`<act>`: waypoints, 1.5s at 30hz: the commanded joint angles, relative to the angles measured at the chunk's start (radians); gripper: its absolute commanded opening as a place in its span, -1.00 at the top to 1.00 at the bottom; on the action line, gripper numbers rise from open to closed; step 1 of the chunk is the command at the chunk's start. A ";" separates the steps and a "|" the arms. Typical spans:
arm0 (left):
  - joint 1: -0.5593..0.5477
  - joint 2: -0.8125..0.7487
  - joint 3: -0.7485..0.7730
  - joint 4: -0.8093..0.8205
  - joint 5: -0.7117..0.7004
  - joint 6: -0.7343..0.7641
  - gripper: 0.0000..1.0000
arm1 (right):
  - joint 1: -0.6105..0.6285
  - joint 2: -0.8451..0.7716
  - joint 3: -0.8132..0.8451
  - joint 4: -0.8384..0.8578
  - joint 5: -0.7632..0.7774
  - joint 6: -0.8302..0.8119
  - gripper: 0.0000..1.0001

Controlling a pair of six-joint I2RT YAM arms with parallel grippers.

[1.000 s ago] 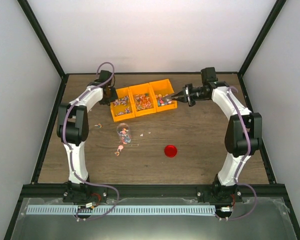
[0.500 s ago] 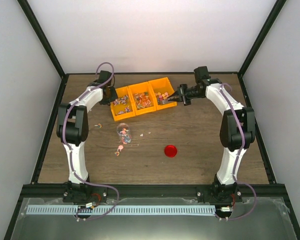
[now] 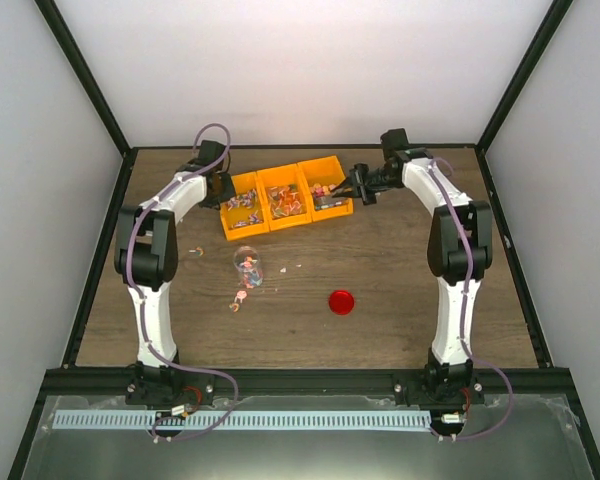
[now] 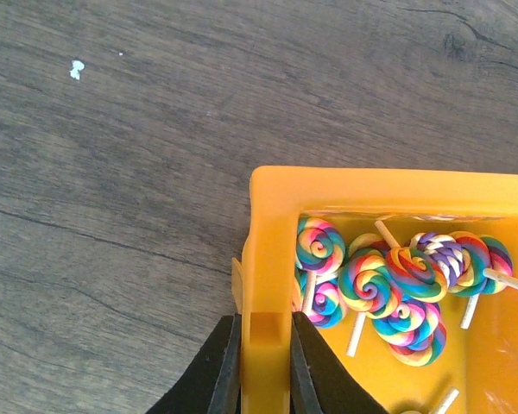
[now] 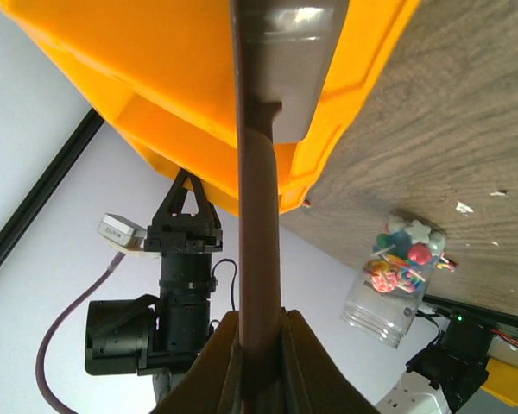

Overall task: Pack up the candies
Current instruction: Scoop the fake candies from the storage box.

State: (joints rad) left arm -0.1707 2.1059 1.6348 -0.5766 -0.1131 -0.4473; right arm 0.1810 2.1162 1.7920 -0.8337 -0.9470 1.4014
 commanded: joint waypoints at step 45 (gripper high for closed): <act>0.002 0.187 0.192 -0.209 0.038 0.097 0.92 | 0.019 0.368 -0.114 0.751 0.007 -0.020 0.99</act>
State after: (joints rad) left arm -0.1566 2.2230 1.8294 -0.6785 -0.1341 -0.4145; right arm 0.1905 2.3760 1.7821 -0.1398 -1.0145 1.4414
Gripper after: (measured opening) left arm 0.116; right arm 0.079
